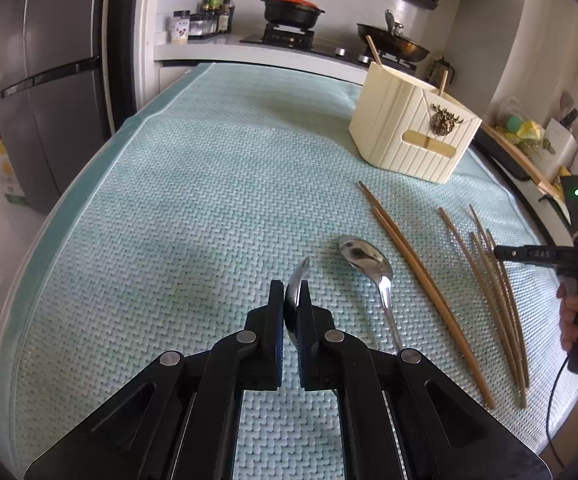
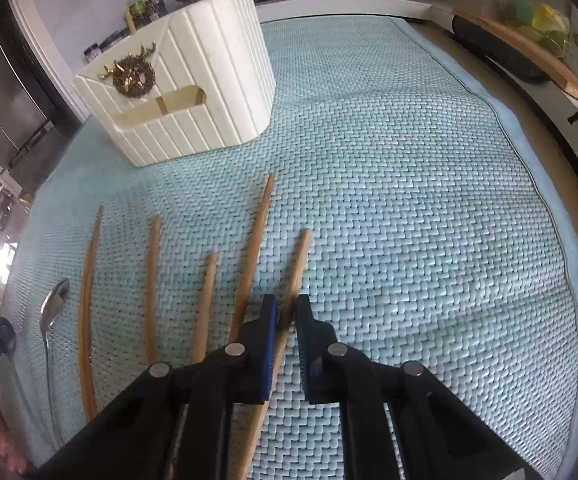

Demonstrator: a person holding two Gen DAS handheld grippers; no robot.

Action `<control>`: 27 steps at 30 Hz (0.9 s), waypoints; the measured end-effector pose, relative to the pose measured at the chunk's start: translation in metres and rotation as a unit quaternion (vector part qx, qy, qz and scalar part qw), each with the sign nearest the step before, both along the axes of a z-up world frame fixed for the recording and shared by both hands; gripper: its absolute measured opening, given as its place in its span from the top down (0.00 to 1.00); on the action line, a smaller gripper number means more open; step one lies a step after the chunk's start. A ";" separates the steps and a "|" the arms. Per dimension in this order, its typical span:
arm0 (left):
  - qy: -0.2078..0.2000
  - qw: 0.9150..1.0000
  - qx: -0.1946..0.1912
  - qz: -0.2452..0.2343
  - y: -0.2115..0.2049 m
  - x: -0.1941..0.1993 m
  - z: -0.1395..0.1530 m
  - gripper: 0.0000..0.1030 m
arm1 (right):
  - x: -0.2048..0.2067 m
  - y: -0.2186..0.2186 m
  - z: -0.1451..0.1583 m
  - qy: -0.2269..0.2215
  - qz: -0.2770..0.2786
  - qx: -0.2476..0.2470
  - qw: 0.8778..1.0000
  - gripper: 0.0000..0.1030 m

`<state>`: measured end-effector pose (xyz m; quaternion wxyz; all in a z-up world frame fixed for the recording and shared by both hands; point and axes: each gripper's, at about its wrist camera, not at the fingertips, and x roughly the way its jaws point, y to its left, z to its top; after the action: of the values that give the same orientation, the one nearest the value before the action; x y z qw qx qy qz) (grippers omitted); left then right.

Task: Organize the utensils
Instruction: 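Grasp a wooden chopstick with the right tool while the left tool lifts the spoon, then carry the spoon and chopstick over the caddy with both tools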

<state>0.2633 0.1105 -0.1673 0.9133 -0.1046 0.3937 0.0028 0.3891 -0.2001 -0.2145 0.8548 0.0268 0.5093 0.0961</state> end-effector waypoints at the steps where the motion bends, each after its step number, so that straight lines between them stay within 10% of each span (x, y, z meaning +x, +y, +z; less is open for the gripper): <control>1: -0.002 1.000 0.001 0.001 0.001 -0.001 0.001 0.97 | 0.005 0.003 0.000 0.009 0.004 -0.009 1.000 0.91; 6: -0.016 1.000 0.005 0.004 0.007 -0.005 0.013 0.97 | 0.018 -0.006 0.005 0.025 -0.003 0.026 0.999 0.93; 27: -0.116 0.992 -0.041 -0.024 0.019 0.009 0.137 0.97 | -0.114 -0.043 0.185 -0.285 0.019 0.161 0.945 0.93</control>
<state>0.2722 0.1291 -0.0304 0.9474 -0.1324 0.2875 -0.0471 0.2754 -0.2428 -0.0293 0.9465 0.1258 0.2230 0.1966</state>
